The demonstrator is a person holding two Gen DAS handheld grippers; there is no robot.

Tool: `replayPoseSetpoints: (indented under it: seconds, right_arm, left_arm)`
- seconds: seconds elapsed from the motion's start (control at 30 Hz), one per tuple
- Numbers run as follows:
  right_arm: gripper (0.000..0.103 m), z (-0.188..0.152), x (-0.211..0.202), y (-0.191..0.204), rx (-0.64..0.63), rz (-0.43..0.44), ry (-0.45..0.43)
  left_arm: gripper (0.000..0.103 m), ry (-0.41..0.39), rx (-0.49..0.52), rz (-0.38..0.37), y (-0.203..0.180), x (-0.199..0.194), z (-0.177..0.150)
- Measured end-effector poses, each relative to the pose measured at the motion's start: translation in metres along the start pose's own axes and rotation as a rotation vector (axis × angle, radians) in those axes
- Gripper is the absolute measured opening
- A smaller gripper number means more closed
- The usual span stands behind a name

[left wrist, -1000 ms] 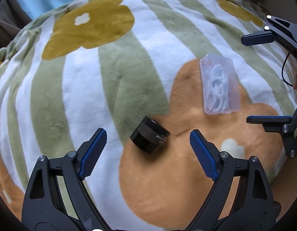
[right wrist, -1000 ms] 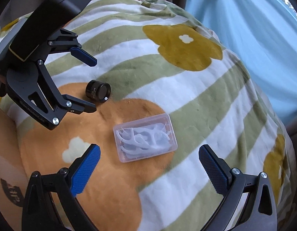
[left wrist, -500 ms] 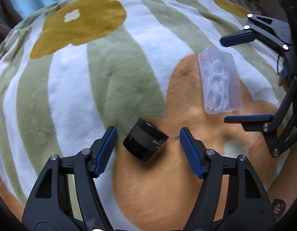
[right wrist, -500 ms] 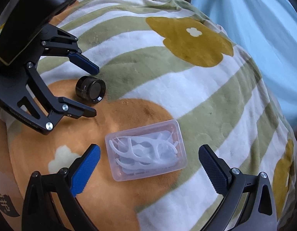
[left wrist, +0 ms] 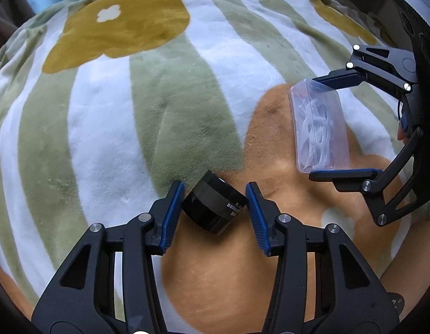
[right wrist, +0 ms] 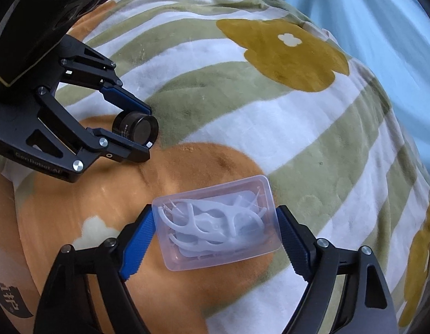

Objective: Organize objects
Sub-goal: 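Grasp the black lens cap with the left tool while the right tool grasps the clear floss-pick case, then carry the black cap and clear case into the cardboard box and open both tools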

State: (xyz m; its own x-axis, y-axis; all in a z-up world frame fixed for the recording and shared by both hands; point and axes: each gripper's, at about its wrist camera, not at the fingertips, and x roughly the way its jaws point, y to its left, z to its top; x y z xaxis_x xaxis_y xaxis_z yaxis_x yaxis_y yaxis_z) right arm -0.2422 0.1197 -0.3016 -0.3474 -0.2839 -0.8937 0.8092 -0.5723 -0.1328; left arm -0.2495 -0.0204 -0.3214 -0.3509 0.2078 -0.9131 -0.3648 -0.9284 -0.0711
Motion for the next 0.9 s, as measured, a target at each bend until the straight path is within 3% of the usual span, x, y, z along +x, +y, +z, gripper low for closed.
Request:
replayPoseSetpoints:
  seconds: [0.43, 0.9]
  right_arm:
    - [0.081, 0.000, -0.016, 0.000, 0.024, -0.010, -0.022]
    - [0.081, 0.003, -0.078, 0.008, 0.077, -0.038, -0.061]
  left_arm:
    - [0.043, -0.001, 0.002, -0.026, -0.005, -0.011, 0.000]
    - [0.043, -0.088, 0.037, -0.014, -0.024, -0.087, 0.013]
